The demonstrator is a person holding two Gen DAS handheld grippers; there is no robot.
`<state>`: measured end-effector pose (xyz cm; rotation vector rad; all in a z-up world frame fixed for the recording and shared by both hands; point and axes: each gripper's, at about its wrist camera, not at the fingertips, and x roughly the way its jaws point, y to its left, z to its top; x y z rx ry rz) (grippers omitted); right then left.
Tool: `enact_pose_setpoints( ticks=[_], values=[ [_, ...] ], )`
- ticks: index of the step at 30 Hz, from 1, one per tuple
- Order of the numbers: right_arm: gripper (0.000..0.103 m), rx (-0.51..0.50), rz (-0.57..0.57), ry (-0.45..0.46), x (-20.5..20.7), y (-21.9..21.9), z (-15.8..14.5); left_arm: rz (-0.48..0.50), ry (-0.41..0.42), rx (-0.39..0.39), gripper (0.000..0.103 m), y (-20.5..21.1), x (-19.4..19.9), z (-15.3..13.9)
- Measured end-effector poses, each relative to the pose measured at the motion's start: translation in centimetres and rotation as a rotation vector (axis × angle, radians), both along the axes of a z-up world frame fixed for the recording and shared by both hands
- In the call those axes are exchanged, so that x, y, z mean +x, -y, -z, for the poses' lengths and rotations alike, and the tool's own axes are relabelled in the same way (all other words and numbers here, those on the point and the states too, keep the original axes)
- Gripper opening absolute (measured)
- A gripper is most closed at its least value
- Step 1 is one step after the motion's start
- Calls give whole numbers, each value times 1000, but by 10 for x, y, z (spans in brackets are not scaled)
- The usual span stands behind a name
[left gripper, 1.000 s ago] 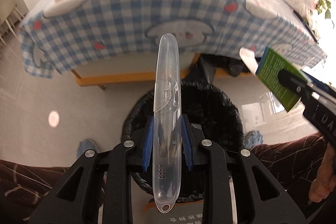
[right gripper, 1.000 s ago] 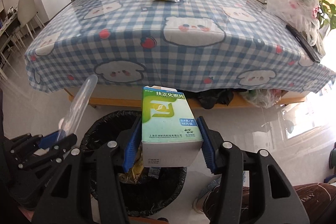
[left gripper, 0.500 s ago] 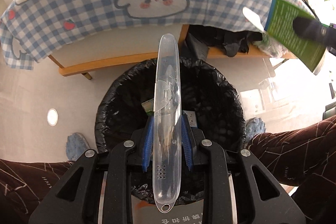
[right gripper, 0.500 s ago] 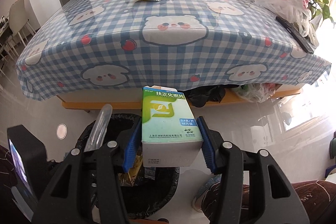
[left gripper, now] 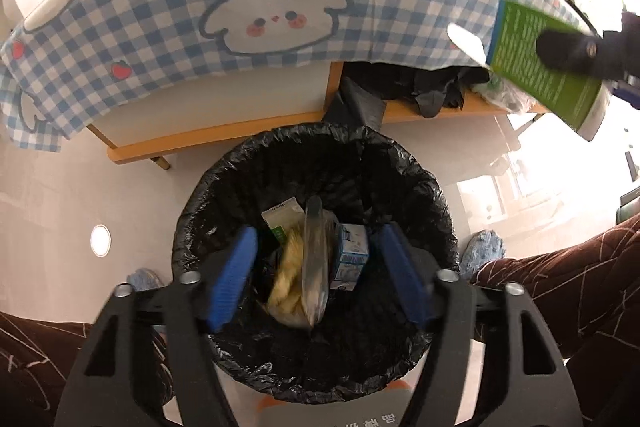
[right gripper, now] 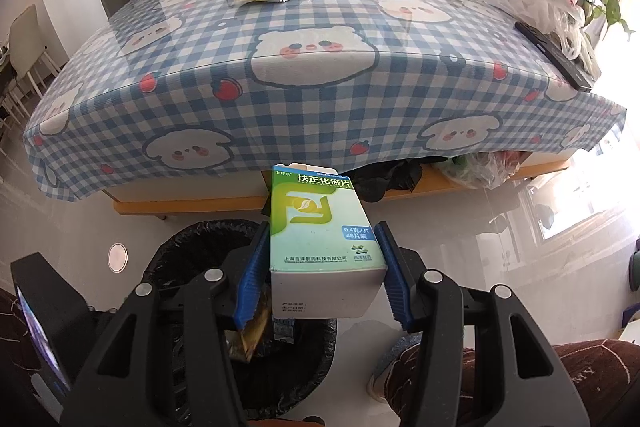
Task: Collect trash
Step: 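Open left tool to drop the tube while right tool drops the medicine box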
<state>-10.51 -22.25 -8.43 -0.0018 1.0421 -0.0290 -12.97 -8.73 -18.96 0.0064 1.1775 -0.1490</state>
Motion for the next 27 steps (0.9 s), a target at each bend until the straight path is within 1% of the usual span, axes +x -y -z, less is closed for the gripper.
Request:
enact_pose_setpoints(
  ticks=[1,2,5,6,9,11,15,18,23,27],
  values=[
    [49,2,1,-2,0,0,1,-2,1,1,79,-2,0,-1],
    [50,4,3,-4,0,1,1,-4,3,9,84,-3,1,-1],
    [50,11,8,-14,-1,1,5,-15,7,22,90,-10,3,-3],
    [50,14,10,-20,-1,1,7,-30,7,15,93,-16,4,-4],
    [50,24,8,-44,0,-2,12,-68,10,18,97,-31,7,-9],
    [50,38,-1,-59,1,-6,15,-102,14,38,97,-42,9,-13],
    [50,20,-19,-70,0,-17,21,-138,6,39,97,-57,16,-17],
    [50,24,-30,-91,-2,-24,28,-147,-5,31,97,-69,20,-21],
    [50,16,-42,-116,-6,-39,40,-148,19,41,97,-81,19,-27],
    [50,7,-46,-133,-9,-53,53,-143,20,55,97,-88,19,-29]
  ],
)
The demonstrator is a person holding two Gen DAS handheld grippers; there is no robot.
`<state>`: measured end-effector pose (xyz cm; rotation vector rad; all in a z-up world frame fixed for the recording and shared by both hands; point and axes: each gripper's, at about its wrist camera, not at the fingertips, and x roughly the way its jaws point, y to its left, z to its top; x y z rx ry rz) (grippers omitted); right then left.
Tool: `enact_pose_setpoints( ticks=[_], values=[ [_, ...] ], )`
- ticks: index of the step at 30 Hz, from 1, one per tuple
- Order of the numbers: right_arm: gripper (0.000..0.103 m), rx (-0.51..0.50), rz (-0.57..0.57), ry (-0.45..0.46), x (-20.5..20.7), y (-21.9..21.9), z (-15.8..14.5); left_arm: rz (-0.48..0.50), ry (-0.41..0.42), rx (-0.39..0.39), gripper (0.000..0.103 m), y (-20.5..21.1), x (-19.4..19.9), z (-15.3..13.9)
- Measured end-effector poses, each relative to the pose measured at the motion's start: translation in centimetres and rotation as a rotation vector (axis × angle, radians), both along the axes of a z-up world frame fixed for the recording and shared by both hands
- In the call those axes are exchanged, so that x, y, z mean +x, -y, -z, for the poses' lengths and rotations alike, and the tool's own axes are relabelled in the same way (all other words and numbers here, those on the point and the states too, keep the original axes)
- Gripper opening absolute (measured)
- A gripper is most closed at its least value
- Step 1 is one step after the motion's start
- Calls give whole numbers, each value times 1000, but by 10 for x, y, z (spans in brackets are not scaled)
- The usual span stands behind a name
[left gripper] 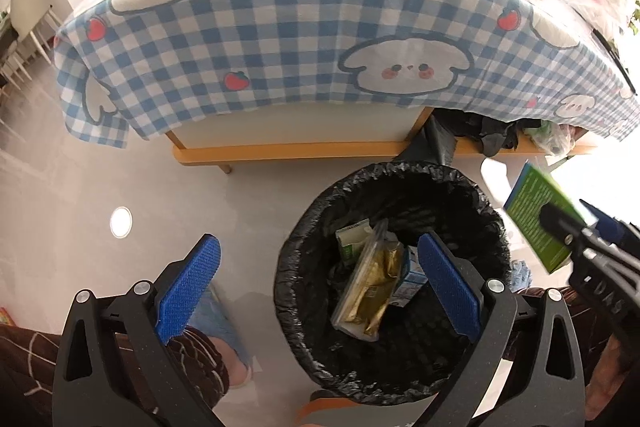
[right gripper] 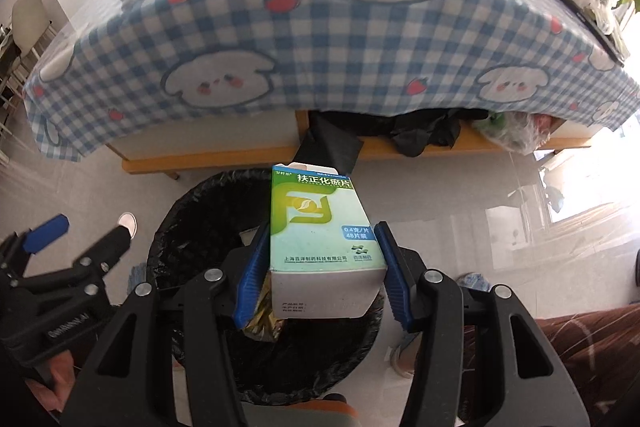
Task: Collect trash
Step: 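Open left tool to drop the tube while right tool drops the medicine box, then raise both open tools from the bin back toward the table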
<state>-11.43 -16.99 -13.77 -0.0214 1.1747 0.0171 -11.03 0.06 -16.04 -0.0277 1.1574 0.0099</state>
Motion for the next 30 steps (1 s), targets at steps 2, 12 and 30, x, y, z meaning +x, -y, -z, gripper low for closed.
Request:
enact_pose_setpoints(
  ticks=[2,12,30],
  values=[
    [50,-10,6,-2,-2,-5,5,-4,-4,3,97,-3,0,1],
    [50,-53,-40,10,-7,-39,23,-27,-7,3,97,-21,0,0],
    [79,-85,-54,12,-2,-45,19,-47,-4,11,97,-26,2,-1]
  ],
)
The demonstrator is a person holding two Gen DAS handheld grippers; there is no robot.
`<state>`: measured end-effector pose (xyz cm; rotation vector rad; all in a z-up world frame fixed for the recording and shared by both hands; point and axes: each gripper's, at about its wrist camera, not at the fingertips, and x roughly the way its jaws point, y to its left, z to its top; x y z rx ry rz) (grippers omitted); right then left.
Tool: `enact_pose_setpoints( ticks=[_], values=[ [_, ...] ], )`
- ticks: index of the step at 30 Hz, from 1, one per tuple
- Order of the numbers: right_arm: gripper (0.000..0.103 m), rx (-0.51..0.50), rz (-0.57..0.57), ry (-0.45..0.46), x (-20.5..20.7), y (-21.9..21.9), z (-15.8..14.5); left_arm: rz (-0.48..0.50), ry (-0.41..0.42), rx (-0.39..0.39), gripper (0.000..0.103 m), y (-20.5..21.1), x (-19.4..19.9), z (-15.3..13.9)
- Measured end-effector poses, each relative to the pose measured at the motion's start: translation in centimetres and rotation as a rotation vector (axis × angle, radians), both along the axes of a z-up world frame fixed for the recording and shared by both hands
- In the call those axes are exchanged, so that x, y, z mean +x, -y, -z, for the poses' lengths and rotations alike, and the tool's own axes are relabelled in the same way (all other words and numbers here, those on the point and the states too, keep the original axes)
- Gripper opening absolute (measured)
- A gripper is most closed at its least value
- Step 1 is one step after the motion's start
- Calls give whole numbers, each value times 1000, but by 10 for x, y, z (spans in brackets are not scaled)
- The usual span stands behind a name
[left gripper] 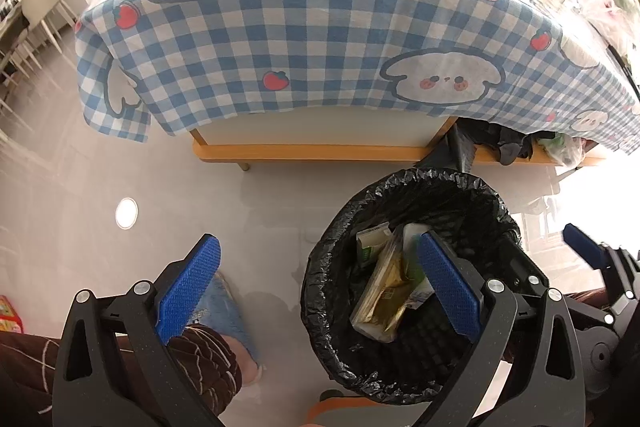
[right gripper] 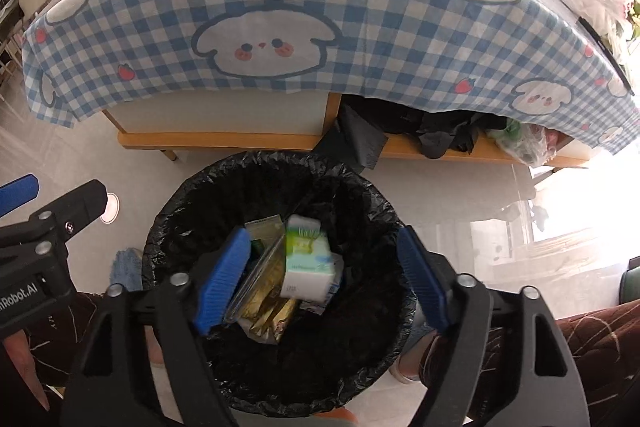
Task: Collect trash
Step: 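Raise both open tools from the bin back toward the table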
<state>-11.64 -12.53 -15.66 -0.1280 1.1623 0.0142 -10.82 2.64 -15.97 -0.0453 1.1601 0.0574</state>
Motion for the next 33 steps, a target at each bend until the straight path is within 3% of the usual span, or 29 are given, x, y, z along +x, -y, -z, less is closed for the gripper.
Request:
enact_pose_setpoints(
  ticks=[8,21,33],
  values=[
    [94,-30,76,37,9,22,-19,-8,12,6,97,0,3,-8],
    [94,-5,152,153,35,71,-76,34,101,-3,97,14,22,-52],
    [94,-1,99,246,64,69,-119,72,187,3,97,29,52,-94]
  ],
)
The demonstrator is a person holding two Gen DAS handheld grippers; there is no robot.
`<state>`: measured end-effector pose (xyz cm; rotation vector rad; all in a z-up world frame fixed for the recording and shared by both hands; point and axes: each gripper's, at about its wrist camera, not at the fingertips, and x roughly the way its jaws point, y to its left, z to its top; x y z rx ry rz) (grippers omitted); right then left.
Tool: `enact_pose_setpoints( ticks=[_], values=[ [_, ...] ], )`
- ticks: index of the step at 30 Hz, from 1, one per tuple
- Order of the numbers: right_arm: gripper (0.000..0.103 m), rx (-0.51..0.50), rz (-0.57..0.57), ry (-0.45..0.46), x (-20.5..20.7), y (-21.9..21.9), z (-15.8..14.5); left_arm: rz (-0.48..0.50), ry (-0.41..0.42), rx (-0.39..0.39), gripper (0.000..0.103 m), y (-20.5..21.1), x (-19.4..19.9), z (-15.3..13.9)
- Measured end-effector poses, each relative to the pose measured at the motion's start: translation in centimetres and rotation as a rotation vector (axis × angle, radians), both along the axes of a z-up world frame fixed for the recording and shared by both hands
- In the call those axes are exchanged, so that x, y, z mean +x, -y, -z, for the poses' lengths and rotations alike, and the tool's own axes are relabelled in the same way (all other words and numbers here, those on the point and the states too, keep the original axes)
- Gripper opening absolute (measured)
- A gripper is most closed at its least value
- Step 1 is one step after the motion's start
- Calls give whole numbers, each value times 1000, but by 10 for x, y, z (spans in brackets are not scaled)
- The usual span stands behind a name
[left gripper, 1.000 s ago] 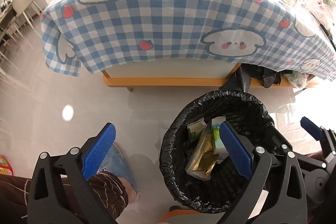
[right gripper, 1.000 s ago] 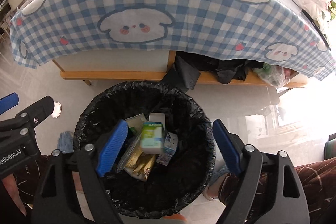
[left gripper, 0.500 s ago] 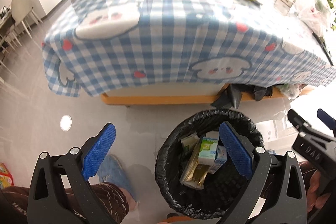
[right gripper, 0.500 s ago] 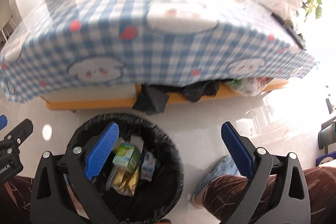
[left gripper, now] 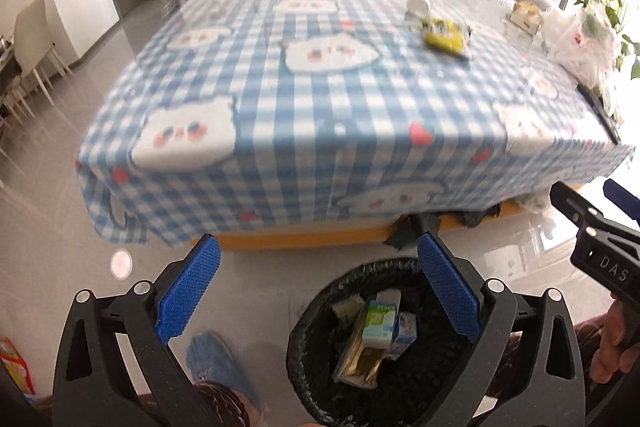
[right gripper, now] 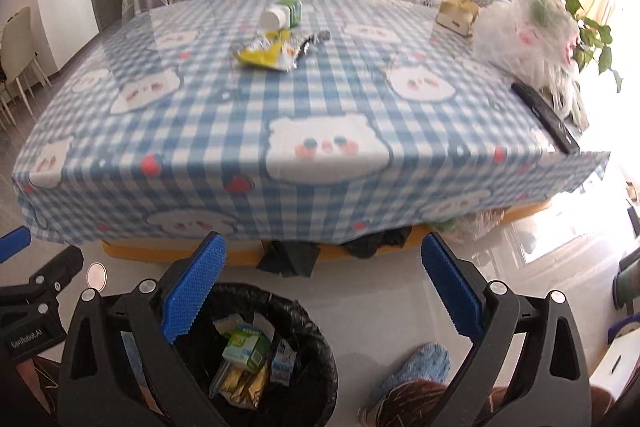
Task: Collect trash
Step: 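Raise both open tools from the bin back toward the table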
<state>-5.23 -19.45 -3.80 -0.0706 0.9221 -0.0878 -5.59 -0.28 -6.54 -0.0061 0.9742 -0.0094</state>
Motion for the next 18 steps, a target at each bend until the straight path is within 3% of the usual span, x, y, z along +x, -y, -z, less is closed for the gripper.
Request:
enact_pose_setpoints(
  ticks=[18],
  values=[
    [94,36,8,44,67,9,-32,-17,41,-3,97,-8,61,-25]
  ],
)
